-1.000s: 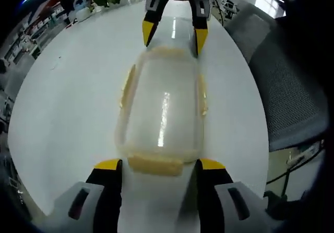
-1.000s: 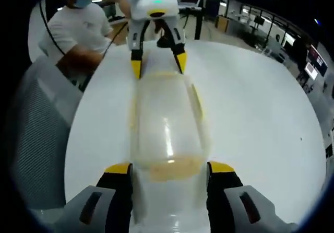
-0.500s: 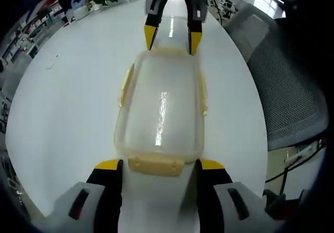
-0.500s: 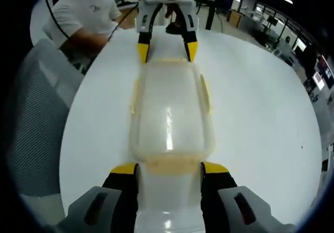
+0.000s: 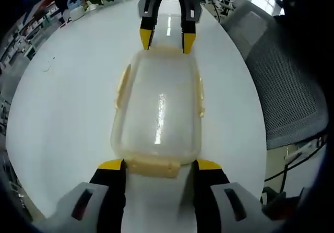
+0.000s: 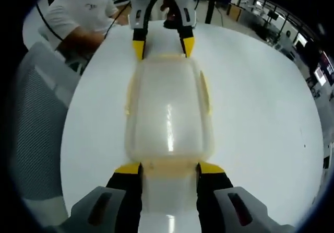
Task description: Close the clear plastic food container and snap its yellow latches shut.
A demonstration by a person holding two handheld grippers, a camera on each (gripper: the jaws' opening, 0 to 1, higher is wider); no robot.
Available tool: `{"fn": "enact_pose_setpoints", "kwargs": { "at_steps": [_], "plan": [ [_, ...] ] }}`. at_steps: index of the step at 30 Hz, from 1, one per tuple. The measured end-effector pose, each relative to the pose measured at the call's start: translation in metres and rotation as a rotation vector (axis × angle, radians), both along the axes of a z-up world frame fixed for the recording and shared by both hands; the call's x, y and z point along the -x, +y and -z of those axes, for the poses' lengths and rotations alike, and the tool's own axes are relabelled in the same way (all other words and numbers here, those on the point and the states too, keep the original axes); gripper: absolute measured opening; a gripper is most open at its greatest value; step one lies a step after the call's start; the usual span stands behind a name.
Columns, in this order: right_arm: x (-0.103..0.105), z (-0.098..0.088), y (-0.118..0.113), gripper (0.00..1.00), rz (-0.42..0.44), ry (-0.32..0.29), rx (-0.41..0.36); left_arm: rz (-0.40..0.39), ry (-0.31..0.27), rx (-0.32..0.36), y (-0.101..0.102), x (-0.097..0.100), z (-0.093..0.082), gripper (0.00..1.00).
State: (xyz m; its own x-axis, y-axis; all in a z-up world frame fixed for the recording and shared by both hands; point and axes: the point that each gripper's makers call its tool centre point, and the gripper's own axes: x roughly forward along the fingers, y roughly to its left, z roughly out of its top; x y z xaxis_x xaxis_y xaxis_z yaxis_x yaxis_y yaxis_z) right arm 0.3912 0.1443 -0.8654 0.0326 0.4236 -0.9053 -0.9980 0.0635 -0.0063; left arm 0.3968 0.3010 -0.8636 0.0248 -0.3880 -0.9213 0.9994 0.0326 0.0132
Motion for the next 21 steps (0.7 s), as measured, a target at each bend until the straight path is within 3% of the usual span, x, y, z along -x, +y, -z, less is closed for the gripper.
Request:
{"fn": "enact_pose_setpoints", "kwargs": {
  "at_steps": [2,3,8,21],
  "plan": [
    [0.0000,0.0001,-0.0027,0.38,-0.057,-0.014,0.036,0.067,0.007,0.000,0.0031,0.0018,-0.0012,0.39],
    [0.0012,0.0013,-0.0007,0.38,-0.054,-0.015,0.034,0.025,0.008,0.028,-0.0008,0.0014,-0.0003,0.38],
    [0.0008,0.0027,0.0005,0.38,-0.045,-0.006,0.042,0.022,0.009,-0.003,-0.0010,0.0020,0.0008,0.38],
    [-0.0018,0.0055,-0.0002,0.39,-0.041,0.016,0.176,0.032,0.015,-0.032,0.0025,-0.0015,0.0014,0.39]
  ]
}}
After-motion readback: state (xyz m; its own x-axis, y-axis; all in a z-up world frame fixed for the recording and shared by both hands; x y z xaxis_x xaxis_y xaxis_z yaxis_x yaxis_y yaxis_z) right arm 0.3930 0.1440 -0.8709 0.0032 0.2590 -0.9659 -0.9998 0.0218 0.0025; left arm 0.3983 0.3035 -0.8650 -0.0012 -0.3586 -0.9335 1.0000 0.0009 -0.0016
